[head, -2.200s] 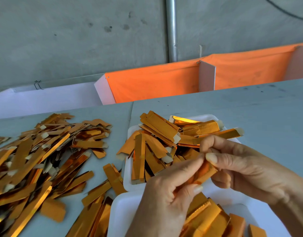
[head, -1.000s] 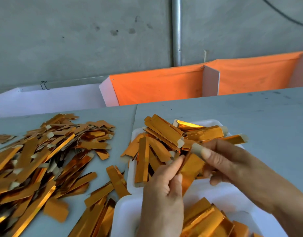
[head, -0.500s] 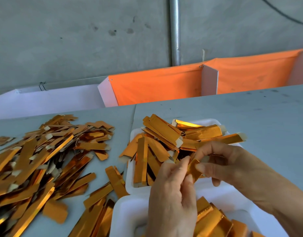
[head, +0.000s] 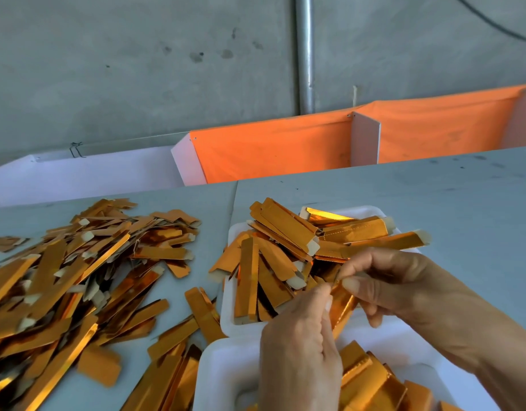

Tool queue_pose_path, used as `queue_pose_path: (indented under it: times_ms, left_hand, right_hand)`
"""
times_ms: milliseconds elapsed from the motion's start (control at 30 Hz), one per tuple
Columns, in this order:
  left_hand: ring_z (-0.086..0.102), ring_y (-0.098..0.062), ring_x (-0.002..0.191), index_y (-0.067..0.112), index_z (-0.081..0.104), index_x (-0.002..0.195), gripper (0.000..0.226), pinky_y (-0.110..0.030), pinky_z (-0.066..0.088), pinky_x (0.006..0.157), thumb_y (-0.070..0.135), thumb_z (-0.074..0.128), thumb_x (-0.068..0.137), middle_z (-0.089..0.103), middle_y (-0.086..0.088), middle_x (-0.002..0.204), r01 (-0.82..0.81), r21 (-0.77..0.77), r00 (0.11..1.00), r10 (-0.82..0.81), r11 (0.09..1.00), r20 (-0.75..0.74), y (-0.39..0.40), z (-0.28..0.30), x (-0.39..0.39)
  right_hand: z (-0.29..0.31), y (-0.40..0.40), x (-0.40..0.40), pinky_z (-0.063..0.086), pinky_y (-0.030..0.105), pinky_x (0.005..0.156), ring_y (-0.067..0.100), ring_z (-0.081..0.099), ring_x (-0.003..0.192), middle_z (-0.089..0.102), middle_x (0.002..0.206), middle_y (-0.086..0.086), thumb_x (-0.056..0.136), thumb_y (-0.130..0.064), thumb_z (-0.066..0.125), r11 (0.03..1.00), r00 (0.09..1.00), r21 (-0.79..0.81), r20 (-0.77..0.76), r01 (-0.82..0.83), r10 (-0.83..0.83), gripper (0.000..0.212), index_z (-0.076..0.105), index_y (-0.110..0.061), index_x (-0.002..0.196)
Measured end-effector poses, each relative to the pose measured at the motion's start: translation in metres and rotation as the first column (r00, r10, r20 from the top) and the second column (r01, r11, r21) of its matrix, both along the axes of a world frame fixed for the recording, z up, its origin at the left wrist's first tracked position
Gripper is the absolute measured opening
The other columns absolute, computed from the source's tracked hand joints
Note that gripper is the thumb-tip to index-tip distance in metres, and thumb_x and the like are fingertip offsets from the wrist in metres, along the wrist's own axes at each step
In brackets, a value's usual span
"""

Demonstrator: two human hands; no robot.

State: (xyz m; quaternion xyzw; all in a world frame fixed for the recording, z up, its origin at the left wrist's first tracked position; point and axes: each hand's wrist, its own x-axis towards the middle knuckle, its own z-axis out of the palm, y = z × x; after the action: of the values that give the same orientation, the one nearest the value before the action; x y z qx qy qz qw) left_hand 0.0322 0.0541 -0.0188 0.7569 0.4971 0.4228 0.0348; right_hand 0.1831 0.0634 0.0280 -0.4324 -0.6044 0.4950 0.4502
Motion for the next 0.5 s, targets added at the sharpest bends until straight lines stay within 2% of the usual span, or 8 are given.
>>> queue_pose_path:
  times_ms: [100,167,233,300,367,433,500]
  left_hand:
    - [0.059,0.003,0.094,0.030,0.060,0.124,0.031,-0.004,0.044,0.078,0.028,0.047,0.096,0.066,0.017,0.104,0.064,-0.112,0.996,-0.056,0.992,0.074,-0.007,0.004,0.003]
    - [0.052,0.007,0.106,0.039,0.048,0.131,0.039,-0.007,0.043,0.088,0.044,0.046,0.093,0.058,0.025,0.115,0.098,-0.176,0.987,-0.073,0.980,0.142,-0.010,0.008,0.002]
    - [0.046,0.011,0.112,0.047,0.040,0.133,0.046,-0.010,0.040,0.095,0.052,0.050,0.088,0.052,0.030,0.121,0.128,-0.246,0.982,-0.087,0.961,0.169,-0.011,0.013,0.001]
    - [0.051,0.011,0.104,0.054,0.042,0.120,0.039,-0.008,0.043,0.088,0.046,0.059,0.086,0.058,0.030,0.111,0.157,-0.295,0.970,-0.091,0.943,0.226,-0.011,0.016,0.000]
    - [0.057,0.008,0.093,0.050,0.048,0.103,0.029,-0.008,0.046,0.077,0.035,0.065,0.084,0.065,0.023,0.095,0.180,-0.326,0.957,-0.089,0.928,0.276,-0.010,0.018,-0.002]
    - [0.060,0.004,0.088,0.043,0.053,0.097,0.026,-0.008,0.047,0.071,0.026,0.068,0.083,0.065,0.020,0.088,0.229,-0.353,0.935,-0.105,0.907,0.338,-0.008,0.017,-0.002]
    - [0.059,0.003,0.090,0.041,0.056,0.095,0.026,-0.008,0.047,0.072,0.022,0.068,0.081,0.063,0.022,0.090,0.275,-0.387,0.914,-0.115,0.880,0.388,-0.007,0.017,-0.003]
  right_hand:
    - [0.001,-0.001,-0.003,0.048,0.018,0.051,0.011,0.054,0.051,0.057,0.053,0.001,0.069,-0.022,0.067,0.999,0.999,0.031,0.021,0.041,-0.041,0.011,0.073,-0.014,0.071]
    - [0.002,-0.002,-0.004,0.048,0.019,0.051,0.012,0.054,0.051,0.057,0.054,0.002,0.068,-0.022,0.067,0.998,0.999,0.051,0.008,0.048,-0.048,0.010,0.073,-0.014,0.070]
    - [0.003,-0.002,-0.002,0.048,0.019,0.051,0.012,0.055,0.052,0.057,0.055,0.003,0.068,-0.022,0.068,0.997,0.999,0.052,0.003,0.050,-0.050,0.009,0.073,-0.015,0.070]
    - [0.004,-0.003,0.000,0.049,0.019,0.053,0.012,0.056,0.054,0.058,0.056,0.003,0.068,-0.024,0.069,0.999,1.000,0.028,-0.008,0.020,-0.019,0.010,0.073,-0.016,0.071]
    - [0.005,-0.003,0.003,0.050,0.020,0.057,0.012,0.060,0.059,0.062,0.062,0.003,0.070,-0.031,0.066,1.000,1.000,0.010,0.003,-0.021,0.021,0.017,0.073,-0.016,0.073]
    - [0.005,-0.003,0.006,0.051,0.021,0.058,0.014,0.061,0.062,0.065,0.068,0.003,0.074,-0.037,0.061,1.000,1.000,-0.008,-0.014,-0.022,0.022,0.023,0.071,-0.016,0.072]
    - [0.004,-0.001,0.009,0.051,0.022,0.056,0.016,0.060,0.060,0.064,0.068,0.005,0.076,-0.034,0.058,1.000,0.999,-0.019,-0.044,-0.002,0.001,0.019,0.067,-0.017,0.073]
